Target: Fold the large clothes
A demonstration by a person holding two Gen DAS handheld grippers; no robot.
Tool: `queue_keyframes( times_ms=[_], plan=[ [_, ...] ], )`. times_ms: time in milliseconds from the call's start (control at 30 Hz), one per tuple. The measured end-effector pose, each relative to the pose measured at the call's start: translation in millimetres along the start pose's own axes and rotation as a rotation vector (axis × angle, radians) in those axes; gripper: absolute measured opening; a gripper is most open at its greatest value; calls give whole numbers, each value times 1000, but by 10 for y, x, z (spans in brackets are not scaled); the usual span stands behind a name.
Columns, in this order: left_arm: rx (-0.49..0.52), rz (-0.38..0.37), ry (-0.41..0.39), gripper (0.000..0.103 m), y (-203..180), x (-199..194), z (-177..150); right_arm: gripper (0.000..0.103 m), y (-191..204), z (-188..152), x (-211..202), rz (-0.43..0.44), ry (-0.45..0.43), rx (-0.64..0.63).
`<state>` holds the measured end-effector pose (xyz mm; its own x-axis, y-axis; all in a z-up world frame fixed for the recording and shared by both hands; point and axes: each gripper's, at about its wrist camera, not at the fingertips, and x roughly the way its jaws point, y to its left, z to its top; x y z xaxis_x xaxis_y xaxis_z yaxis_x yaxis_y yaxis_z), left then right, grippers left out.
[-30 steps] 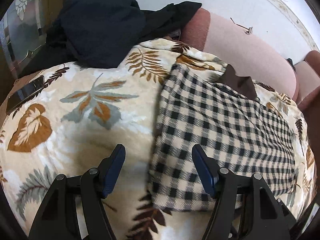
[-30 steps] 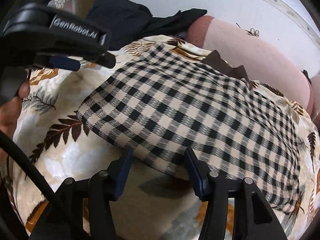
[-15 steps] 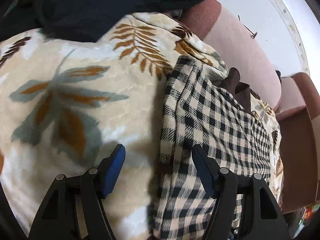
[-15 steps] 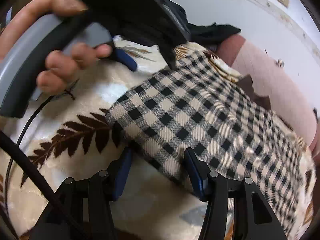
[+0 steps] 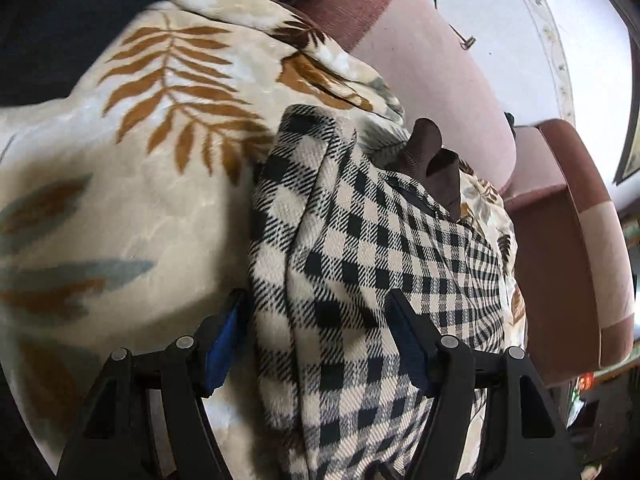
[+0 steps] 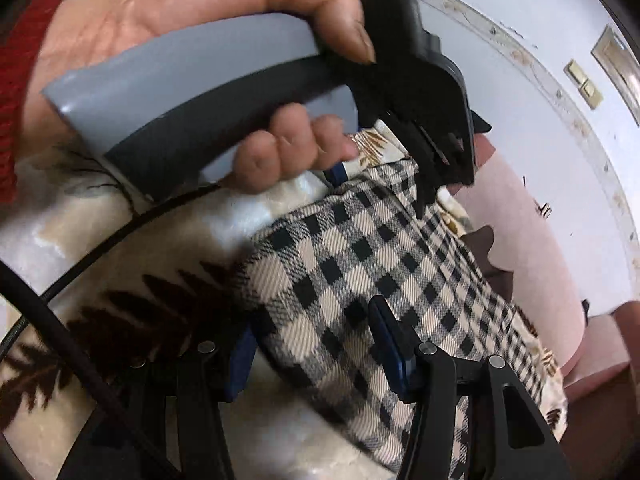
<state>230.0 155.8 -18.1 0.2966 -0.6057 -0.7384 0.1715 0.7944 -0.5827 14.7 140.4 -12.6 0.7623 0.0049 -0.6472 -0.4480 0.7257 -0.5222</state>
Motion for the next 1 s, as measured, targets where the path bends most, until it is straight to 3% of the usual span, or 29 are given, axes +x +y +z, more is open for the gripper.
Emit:
queue_keyframes(
  times_ms=[133,233,300,400,433,467,633,767,1000],
  plan=[
    [-4,-37,-2,72,19,45,60,58,-1,38,31,7,9,10],
    [-16,-52,-15,72,30,77,101,51,57,61,4,15,10,-2],
    [-10,-44,-30,70,8,96,113,35,113,68,-1,15,7,-33],
    [17,25,-28,33,-37,129,112,17,224,65,-20,-21,5,-78],
    [16,18,-26,20,-33,125,110,16,240,68,-35,-29,3,-83],
    [12,-10,-27,14,-28,110,110,14,247,70,-56,-29,0,-79],
    [31,19,-56,12,-196,-24,105,8,22,59,-222,-17,-44,12],
    [71,68,-99,12,-517,-147,54,8,-221,-14,-459,-50,-86,75],
    [116,89,-117,12,-1206,-212,-33,8,-871,-389,-757,-42,-90,240]
  ],
)
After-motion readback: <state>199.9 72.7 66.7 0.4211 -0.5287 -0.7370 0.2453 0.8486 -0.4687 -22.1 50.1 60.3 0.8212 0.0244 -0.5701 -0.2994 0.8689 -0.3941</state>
